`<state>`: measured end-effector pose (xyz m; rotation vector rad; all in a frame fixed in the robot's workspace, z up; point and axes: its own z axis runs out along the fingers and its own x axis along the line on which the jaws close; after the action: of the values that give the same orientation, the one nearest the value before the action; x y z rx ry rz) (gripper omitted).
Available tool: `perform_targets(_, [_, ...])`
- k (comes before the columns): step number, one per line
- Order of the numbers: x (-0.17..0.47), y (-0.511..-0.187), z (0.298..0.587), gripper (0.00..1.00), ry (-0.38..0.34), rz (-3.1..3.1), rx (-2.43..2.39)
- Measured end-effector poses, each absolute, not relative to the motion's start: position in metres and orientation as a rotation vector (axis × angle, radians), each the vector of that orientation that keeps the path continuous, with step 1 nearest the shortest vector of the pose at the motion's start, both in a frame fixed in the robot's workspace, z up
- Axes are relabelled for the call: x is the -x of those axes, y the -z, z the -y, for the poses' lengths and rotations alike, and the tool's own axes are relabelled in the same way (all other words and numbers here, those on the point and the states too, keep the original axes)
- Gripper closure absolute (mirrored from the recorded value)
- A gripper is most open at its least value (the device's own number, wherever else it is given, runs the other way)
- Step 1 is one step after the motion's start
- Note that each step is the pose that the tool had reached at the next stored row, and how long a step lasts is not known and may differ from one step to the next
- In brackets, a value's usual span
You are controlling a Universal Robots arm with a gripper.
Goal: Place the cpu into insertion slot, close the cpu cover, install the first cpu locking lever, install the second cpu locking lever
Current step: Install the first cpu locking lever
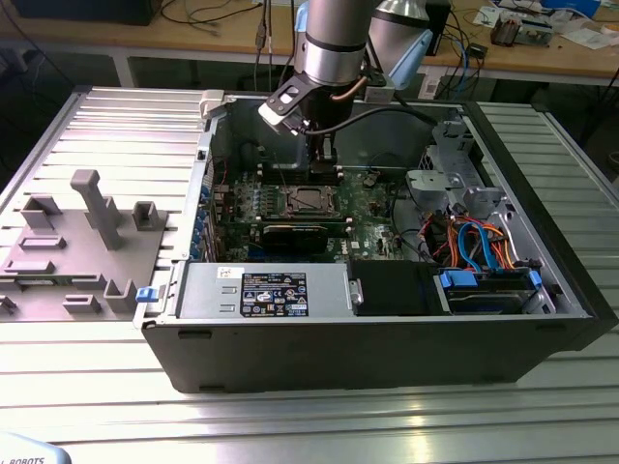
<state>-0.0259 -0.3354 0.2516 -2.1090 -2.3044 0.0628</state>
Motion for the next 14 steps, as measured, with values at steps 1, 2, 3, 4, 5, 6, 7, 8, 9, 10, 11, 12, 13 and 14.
perform_targets(1, [0.026,-0.2516,0.3354,0.89,-0.063,2.305,2.108])
perform_targets(2, [0.0259,-0.2516,0.3354,0.89,-0.063,2.306,2.107])
perform_targets(3, [0.0259,-0.2516,0.3354,0.89,-0.063,2.307,2.107])
perform_targets(4, [0.0259,-0.2516,0.3354,0.89,-0.063,2.308,2.105])
perform_targets(5, [0.0259,-0.2516,0.3354,0.89,-0.063,2.309,2.104])
perform_targets(6, [0.026,-0.2516,0.3354,0.89,-0.063,2.31,2.103])
perform_targets(7, [0.0259,-0.2515,0.3354,0.89,-0.063,2.312,2.101])
perform_targets(8, [0.0259,-0.2515,0.3354,0.89,-0.063,2.313,2.1])
perform_targets(9, [0.0259,-0.2515,0.3354,0.89,-0.063,2.314,2.098])
perform_targets(10, [0.026,-0.2515,0.3354,0.89,-0.063,2.316,2.097])
perform_targets(11, [0.0259,-0.2515,0.3354,0.89,-0.063,2.317,2.095])
perform_targets(12, [0.0259,-0.2515,0.3354,0.89,-0.063,2.318,2.095])
perform_targets(13, [0.0259,-0.2515,0.3354,0.89,-0.063,2.318,2.094])
perform_targets(14, [0.0259,-0.2515,0.3354,0.89,-0.063,2.319,2.093])
